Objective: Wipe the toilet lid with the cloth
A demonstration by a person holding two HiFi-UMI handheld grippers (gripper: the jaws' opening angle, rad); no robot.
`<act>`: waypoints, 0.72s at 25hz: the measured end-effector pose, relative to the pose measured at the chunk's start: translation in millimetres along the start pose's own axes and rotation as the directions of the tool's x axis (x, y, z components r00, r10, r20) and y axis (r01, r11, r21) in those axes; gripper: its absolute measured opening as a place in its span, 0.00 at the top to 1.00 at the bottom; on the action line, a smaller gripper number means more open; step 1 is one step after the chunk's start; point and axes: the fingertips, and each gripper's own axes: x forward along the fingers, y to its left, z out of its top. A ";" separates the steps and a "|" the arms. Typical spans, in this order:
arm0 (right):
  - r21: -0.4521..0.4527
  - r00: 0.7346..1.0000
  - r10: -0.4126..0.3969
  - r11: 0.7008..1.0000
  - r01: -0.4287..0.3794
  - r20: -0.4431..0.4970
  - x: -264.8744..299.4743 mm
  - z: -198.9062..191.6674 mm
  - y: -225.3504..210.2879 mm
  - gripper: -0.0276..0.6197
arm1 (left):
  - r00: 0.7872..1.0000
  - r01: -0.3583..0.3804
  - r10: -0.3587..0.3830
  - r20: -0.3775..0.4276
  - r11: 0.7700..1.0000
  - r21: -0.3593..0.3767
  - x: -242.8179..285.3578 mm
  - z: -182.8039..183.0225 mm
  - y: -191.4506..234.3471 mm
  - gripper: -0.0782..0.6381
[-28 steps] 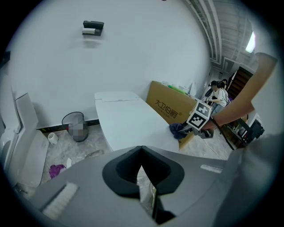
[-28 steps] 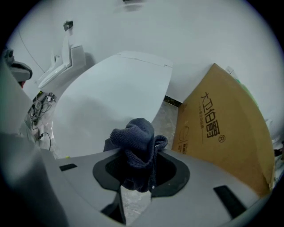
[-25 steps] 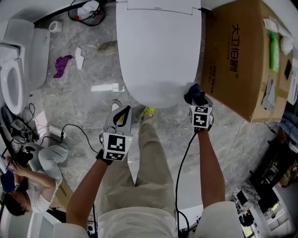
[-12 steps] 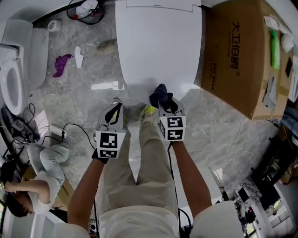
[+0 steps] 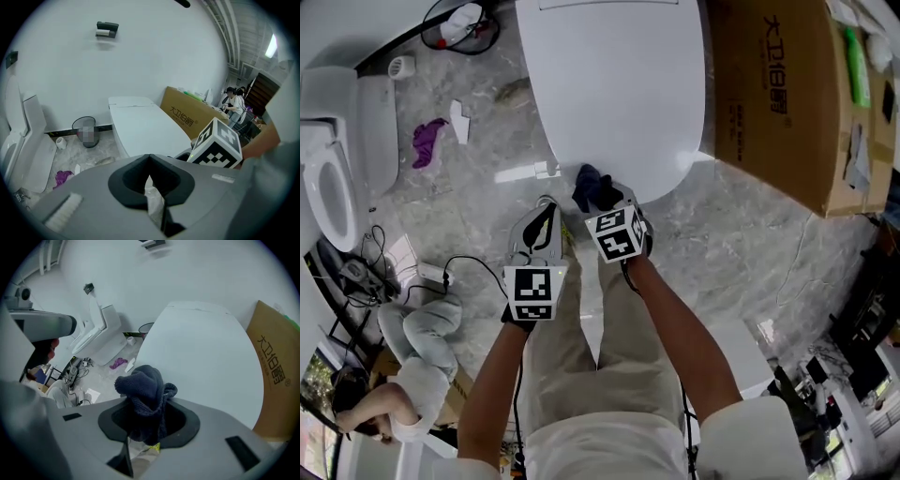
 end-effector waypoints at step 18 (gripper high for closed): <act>-0.021 0.999 -0.004 1.000 0.003 -0.034 -10.9 -18.3 -36.3 0.77 | 1.000 0.013 -0.014 0.006 1.000 0.008 0.4 6.3 2.4 0.89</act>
